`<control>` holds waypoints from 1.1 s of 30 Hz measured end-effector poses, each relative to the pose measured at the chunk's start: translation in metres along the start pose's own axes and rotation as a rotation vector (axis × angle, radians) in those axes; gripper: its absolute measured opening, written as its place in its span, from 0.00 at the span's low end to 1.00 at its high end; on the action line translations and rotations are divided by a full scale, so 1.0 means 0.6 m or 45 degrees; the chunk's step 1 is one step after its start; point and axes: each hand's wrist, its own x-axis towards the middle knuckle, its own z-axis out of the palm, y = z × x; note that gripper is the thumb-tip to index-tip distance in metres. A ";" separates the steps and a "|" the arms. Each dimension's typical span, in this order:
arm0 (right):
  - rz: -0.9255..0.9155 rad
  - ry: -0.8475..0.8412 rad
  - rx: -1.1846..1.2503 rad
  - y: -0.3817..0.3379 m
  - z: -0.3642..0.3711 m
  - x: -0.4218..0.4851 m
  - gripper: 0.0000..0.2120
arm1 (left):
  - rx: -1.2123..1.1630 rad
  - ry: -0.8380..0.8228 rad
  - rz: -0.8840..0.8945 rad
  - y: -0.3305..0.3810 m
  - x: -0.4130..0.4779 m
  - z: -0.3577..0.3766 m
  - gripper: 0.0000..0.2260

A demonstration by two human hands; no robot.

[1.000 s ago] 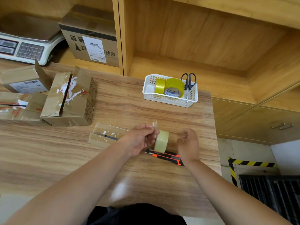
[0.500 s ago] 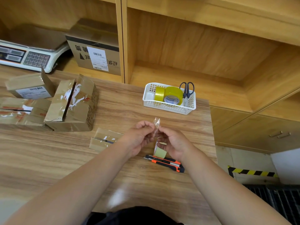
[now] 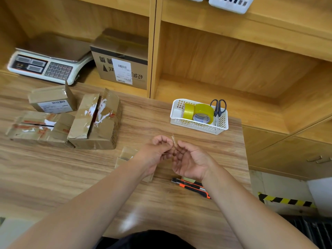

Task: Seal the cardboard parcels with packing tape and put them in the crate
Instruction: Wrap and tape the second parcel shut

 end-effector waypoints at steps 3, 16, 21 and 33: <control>-0.087 -0.006 0.075 0.014 0.028 0.013 0.05 | -0.031 0.038 0.000 0.013 -0.002 -0.019 0.08; -0.767 0.101 0.299 0.074 0.119 0.052 0.11 | -0.302 0.270 -0.087 0.051 -0.022 -0.063 0.08; -0.922 0.274 0.068 0.079 0.127 0.046 0.05 | -0.122 0.249 0.038 0.060 -0.027 -0.080 0.07; -0.590 0.198 -0.035 0.057 0.140 0.028 0.17 | -0.053 0.125 0.070 0.069 -0.036 -0.091 0.06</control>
